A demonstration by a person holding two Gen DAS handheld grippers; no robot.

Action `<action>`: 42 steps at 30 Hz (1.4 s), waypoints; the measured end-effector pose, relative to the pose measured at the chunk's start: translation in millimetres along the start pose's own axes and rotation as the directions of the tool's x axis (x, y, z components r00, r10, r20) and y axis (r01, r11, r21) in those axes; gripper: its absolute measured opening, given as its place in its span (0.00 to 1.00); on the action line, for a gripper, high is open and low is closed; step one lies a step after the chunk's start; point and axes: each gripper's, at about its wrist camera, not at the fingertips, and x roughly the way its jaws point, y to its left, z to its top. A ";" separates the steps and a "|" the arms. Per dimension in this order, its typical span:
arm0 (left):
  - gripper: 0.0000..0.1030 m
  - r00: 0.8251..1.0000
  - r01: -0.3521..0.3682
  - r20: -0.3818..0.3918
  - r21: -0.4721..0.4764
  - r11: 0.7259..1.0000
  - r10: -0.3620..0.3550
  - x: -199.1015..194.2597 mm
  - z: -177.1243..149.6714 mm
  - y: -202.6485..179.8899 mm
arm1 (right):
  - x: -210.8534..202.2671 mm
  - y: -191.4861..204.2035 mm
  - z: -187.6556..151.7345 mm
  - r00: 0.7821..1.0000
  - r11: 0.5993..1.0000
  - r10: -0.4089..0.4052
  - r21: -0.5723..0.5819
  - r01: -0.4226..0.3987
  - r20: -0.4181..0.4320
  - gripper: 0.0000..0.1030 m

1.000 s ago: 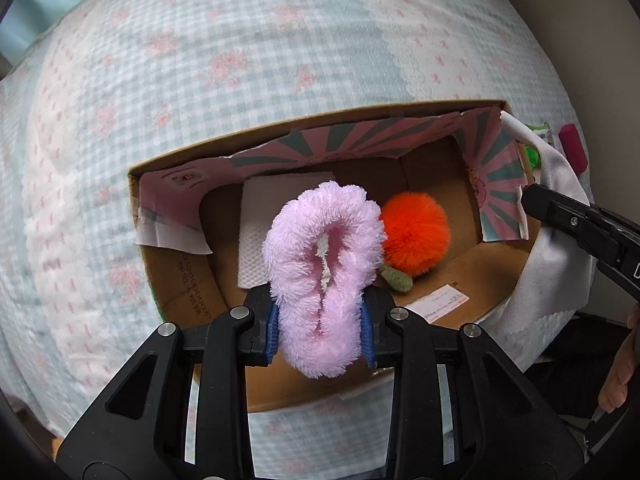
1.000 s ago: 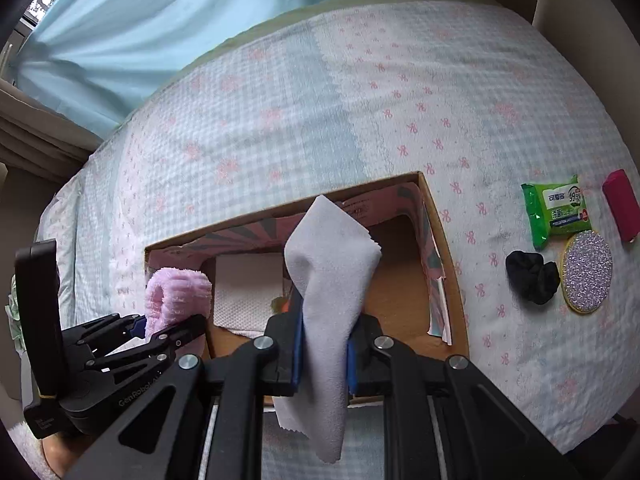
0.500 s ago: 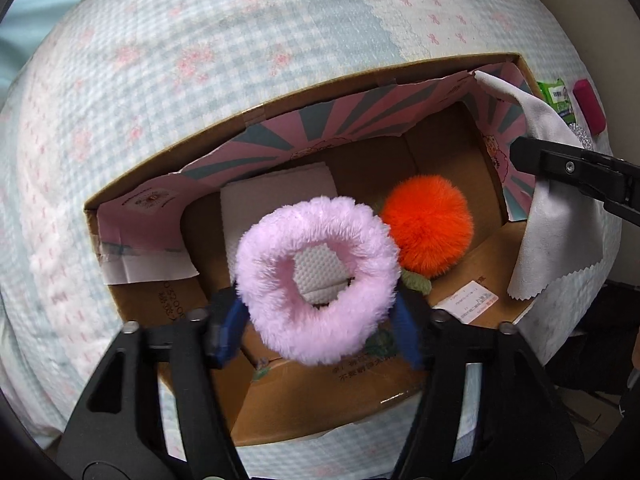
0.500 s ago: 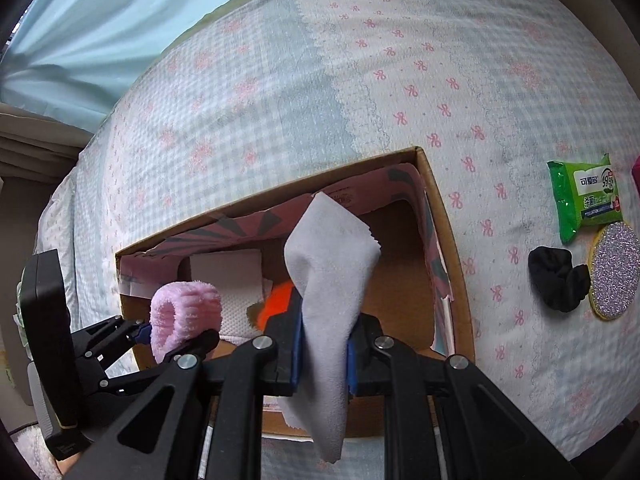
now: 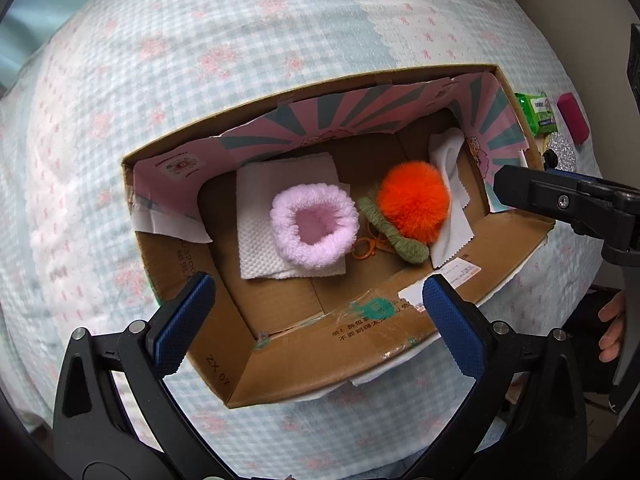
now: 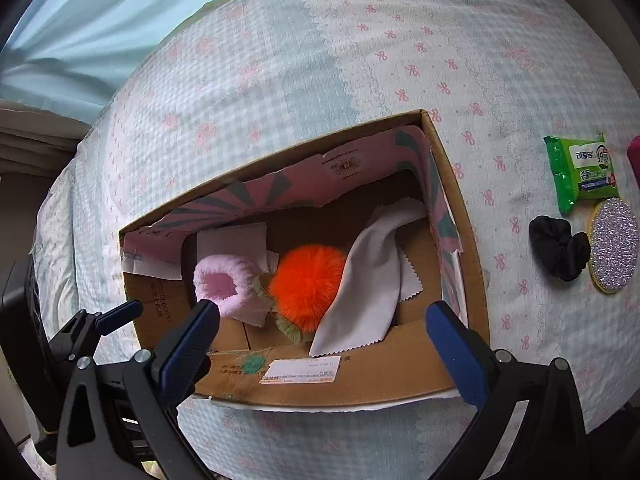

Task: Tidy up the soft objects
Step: 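Open the left tool over the box while the right tool drops the grey cloth, then move both tools back toward the black scrunchie and glitter pad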

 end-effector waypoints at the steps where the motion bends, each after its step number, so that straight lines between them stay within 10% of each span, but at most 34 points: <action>1: 1.00 1.000 0.004 0.008 -0.011 1.000 -0.004 -5.3 -1.6 1.8 | -3.3 1.7 -2.4 1.000 1.000 -0.005 -0.006 0.005 0.007 1.00; 23: 1.00 0.954 -0.081 0.276 -0.132 0.988 0.116 -170.2 -80.1 -2.9 | -145.7 41.1 -91.8 0.983 0.991 -0.066 -0.104 0.084 0.169 1.00; 42: 1.00 0.870 -0.091 0.468 -0.158 0.983 0.156 -221.1 -84.4 -125.5 | -277.4 -83.6 -126.2 0.876 0.968 -0.200 -0.047 0.245 0.440 1.00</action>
